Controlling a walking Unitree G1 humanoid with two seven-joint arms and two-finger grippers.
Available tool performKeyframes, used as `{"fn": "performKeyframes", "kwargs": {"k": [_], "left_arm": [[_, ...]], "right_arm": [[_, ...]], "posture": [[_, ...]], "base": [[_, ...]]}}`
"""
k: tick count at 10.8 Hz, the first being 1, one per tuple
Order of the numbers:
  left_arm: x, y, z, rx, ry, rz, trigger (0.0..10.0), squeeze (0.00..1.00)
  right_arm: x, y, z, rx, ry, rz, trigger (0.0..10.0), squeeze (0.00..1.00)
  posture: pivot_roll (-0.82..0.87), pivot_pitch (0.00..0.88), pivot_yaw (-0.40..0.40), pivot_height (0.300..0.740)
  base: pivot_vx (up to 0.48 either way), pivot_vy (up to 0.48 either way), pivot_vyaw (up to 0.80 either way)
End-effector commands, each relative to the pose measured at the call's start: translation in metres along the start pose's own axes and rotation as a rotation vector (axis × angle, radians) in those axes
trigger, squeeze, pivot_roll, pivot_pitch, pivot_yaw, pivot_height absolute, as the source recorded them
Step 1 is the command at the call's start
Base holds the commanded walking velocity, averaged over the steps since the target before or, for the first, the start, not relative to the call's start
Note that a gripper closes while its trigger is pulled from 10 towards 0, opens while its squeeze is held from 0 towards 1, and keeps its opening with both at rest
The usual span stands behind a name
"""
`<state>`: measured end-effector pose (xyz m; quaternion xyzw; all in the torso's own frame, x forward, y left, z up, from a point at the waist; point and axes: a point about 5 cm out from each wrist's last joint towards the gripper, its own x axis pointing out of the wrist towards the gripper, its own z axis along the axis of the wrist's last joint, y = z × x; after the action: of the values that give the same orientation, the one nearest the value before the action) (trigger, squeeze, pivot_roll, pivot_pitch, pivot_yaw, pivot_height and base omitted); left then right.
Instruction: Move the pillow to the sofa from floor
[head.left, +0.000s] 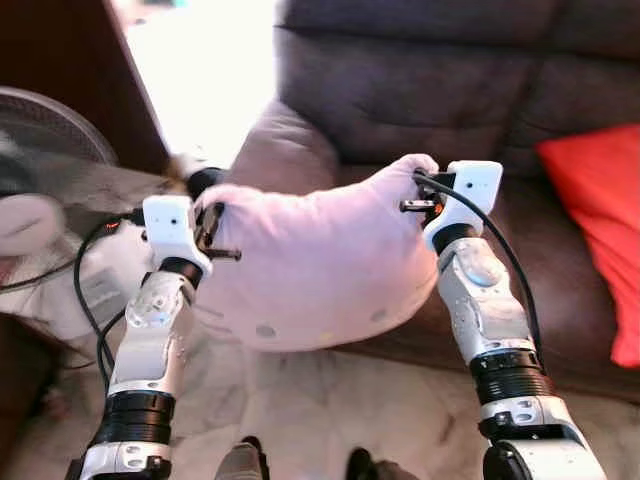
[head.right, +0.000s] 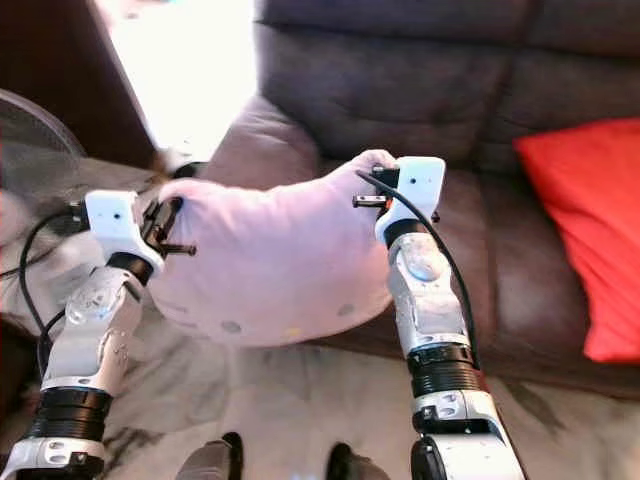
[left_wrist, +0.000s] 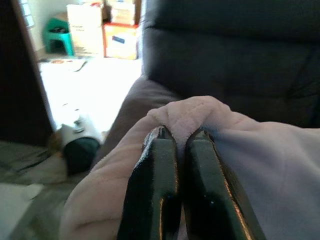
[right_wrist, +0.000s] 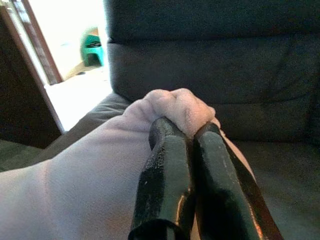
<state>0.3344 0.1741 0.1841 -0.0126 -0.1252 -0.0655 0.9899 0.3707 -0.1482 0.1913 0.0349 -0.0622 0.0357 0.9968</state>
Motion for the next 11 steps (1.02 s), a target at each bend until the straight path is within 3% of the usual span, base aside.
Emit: {"fn": "performKeyframes", "kwargs": {"k": [1,5,7,11], "left_arm": [[0.002,-0.003,0.014,0.020,-0.074,-0.022,10.0,0.00],[0.002,0.001,0.019,0.013,-0.095,-0.001,10.0,0.00],[0.006,0.003,0.034,0.002,-0.162,0.017,10.0,0.00],[0.003,0.014,0.029,-0.042,-0.145,0.059,10.0,0.00]], "right_arm": [[0.003,0.007,0.018,-0.003,-0.088,0.024,10.0,0.00],[0.005,0.009,0.023,-0.005,-0.119,0.038,10.0,0.00],[0.007,0.016,0.042,0.016,-0.201,0.081,10.0,0.00],[0.006,0.022,0.038,0.000,-0.189,0.123,10.0,0.00]], "posture": [[0.18,0.145,-0.012,0.740],[0.18,0.141,-0.013,0.740],[0.18,0.138,-0.011,0.740],[0.18,0.136,-0.014,0.740]], "base": [[0.000,-0.247,0.00],[0.000,-0.123,0.00],[0.000,0.000,0.00],[0.000,0.000,0.00]]}}
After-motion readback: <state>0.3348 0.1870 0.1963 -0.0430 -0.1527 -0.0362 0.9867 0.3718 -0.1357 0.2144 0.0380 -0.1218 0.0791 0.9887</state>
